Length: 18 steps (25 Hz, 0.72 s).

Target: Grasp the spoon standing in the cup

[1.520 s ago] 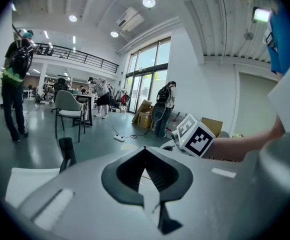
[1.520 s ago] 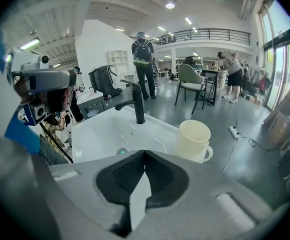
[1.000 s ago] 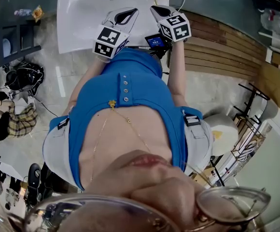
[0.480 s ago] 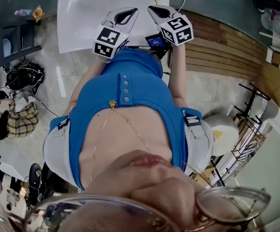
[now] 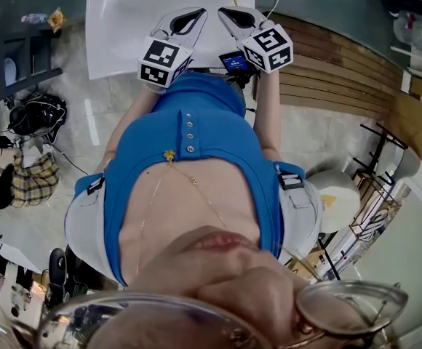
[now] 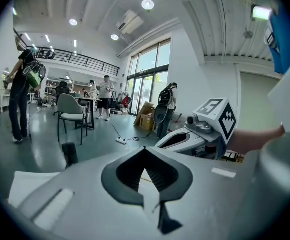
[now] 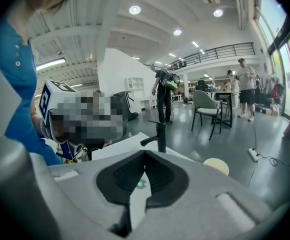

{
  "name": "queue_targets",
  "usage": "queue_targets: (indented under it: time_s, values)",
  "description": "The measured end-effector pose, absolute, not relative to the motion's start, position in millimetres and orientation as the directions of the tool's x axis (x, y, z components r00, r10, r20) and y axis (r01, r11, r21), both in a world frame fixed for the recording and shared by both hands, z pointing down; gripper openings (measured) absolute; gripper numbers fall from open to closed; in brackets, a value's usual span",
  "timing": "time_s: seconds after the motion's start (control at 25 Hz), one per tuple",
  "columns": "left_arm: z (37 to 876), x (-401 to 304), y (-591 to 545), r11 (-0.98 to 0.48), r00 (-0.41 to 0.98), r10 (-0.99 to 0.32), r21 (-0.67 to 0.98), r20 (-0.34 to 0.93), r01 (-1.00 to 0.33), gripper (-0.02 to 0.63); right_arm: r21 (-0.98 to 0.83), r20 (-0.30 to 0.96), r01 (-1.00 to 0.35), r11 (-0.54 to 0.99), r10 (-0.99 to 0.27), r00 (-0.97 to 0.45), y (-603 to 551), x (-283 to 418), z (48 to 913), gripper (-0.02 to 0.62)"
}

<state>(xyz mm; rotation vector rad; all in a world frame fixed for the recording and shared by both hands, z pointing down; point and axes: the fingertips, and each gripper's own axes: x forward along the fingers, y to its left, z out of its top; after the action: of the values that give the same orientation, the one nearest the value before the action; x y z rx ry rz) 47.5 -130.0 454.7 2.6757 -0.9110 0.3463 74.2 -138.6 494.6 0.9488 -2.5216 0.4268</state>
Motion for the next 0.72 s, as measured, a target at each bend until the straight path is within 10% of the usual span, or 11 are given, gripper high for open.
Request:
queue_targets:
  time_s: [0.72]
  values:
    - [440.3, 42.3, -134.1, -0.749, 0.768, -0.586, 0.189, 0.258, -0.635, 0.0, -0.066, 0.316, -0.634, 0.77, -0.587, -0.746, -137.1, 57.4, 453.8, 0.003]
